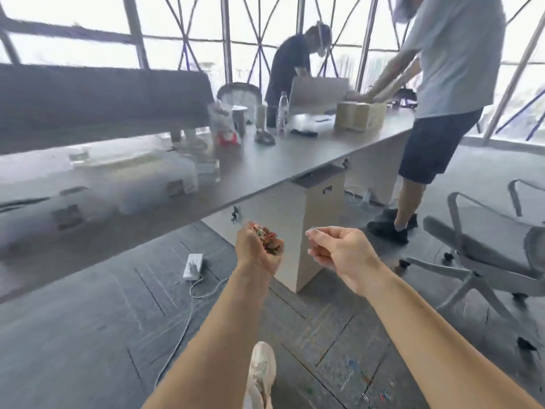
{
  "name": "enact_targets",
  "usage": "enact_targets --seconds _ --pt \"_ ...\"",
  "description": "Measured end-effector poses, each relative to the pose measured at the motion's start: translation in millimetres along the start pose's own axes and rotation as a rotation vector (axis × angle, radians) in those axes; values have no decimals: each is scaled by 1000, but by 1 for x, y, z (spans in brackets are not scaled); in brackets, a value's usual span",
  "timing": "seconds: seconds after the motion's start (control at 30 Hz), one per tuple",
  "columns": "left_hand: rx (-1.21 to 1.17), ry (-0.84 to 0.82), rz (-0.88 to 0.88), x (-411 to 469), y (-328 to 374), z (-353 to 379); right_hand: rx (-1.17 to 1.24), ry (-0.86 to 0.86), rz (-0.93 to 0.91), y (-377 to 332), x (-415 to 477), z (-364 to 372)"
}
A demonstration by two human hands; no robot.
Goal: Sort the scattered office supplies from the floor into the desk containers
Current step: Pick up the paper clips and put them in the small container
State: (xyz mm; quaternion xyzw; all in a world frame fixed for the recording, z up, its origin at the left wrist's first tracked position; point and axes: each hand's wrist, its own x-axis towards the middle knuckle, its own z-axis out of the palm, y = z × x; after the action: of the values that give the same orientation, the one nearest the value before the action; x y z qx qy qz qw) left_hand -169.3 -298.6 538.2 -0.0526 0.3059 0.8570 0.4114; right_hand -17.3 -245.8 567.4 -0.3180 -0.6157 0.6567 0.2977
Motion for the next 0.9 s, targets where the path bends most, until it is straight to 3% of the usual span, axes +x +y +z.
enact_targets --seconds 0.27,0.43,0.63,0.9 --pt "-62 -9 230 -111 144 -50 -12 -233 -41 -45 -87 132" --pt "-181 35 262 -134 193 -77 19 -343 -16 -57 -98 185" --pt "-260 74 233 -113 229 -99 104 -416 57 -54 -57 239" --pt "-250 93 265 -14 275 -77 166 -465 28 -59 56 277"
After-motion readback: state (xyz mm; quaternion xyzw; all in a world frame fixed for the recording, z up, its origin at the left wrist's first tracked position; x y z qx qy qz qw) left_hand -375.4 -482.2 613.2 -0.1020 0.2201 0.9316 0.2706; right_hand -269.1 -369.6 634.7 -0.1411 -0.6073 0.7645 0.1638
